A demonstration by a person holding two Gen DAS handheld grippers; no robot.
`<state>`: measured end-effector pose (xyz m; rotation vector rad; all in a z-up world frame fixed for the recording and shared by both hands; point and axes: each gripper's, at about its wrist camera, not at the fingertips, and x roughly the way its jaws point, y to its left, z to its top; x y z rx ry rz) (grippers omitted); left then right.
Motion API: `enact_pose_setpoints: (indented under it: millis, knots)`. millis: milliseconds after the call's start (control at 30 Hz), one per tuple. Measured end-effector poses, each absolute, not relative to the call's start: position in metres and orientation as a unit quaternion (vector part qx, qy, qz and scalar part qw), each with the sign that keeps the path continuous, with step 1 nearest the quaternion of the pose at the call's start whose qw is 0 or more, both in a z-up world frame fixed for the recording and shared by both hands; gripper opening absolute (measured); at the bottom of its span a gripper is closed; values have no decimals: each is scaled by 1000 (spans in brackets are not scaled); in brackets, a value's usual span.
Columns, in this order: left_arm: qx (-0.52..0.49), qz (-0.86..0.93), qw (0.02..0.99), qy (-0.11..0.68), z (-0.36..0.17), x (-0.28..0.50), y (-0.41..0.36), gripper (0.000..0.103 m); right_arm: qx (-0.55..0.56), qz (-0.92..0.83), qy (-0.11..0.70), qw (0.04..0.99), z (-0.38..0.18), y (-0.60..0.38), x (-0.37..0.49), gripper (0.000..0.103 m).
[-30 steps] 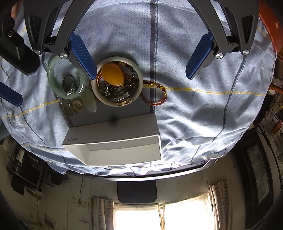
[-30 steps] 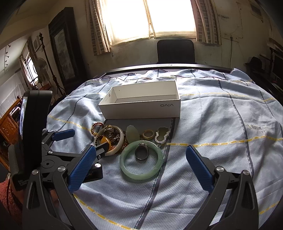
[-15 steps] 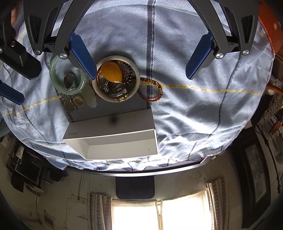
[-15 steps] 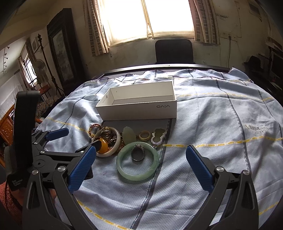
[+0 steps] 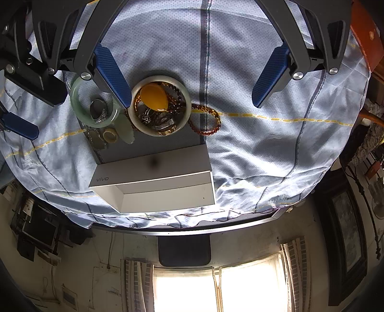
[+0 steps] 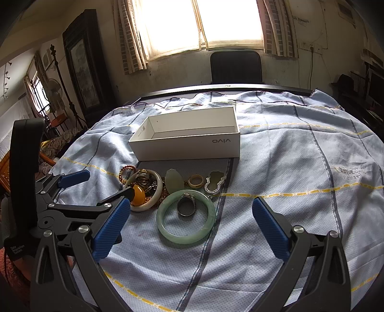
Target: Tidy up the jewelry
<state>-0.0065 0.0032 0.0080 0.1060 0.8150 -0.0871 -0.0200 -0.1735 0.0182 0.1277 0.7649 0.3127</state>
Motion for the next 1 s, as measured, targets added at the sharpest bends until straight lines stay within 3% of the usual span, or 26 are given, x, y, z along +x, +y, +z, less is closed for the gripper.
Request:
enact_pose_setpoints:
  millis: [1000]
  knots:
    - [46, -31, 908, 416, 1, 5, 13, 100, 26, 198, 401, 894, 13, -168, -15, 99]
